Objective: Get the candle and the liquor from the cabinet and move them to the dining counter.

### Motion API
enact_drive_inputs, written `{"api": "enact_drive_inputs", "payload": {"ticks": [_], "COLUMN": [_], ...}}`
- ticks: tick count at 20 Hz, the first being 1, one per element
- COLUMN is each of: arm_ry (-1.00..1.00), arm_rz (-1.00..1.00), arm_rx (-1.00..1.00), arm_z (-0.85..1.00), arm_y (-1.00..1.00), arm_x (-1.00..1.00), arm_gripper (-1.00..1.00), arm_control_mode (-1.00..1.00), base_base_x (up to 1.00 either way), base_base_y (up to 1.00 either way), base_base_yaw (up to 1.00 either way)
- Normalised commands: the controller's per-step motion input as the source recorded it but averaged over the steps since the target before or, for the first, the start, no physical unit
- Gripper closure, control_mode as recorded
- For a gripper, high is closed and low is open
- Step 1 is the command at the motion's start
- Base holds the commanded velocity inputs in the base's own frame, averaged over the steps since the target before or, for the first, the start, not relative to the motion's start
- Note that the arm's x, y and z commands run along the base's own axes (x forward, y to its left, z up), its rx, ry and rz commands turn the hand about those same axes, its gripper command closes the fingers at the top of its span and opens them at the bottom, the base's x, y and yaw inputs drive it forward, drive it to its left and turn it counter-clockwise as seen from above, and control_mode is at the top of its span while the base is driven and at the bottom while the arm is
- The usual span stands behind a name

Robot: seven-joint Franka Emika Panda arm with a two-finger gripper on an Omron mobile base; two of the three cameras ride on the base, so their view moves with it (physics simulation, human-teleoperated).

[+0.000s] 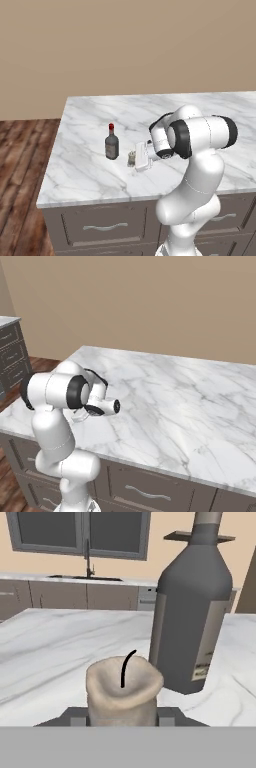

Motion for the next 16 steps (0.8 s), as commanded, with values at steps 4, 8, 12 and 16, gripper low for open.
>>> {"api": "enact_drive_inputs", "payload": {"ticks": [4, 8, 12, 16], "arm_ry": [0.00, 0.00, 0.00, 0.00], "arm_rz": [0.00, -0.04, -0.07, -0.12], "arm_rx": [0.00, 0.00, 0.00, 0.00], "arm_z": [-0.06, 0.04, 0.19, 0.28], "arm_y": [-0.11, -0.11, -0.10, -0.01], "arm_x": [-0.28, -0.20, -0.23, -0.32], "arm_gripper": [-1.00, -1.00, -1.00, -1.00], "arm_control_mode": [-1.00, -1.00, -1.00, -1.00], "base_base_x": [0.00, 0.00, 0.00, 0.00], "base_base_y": [0.00, 0.00, 0.00, 0.00], "base_base_yaw": [0.00, 0.00, 0.00, 0.00]}}
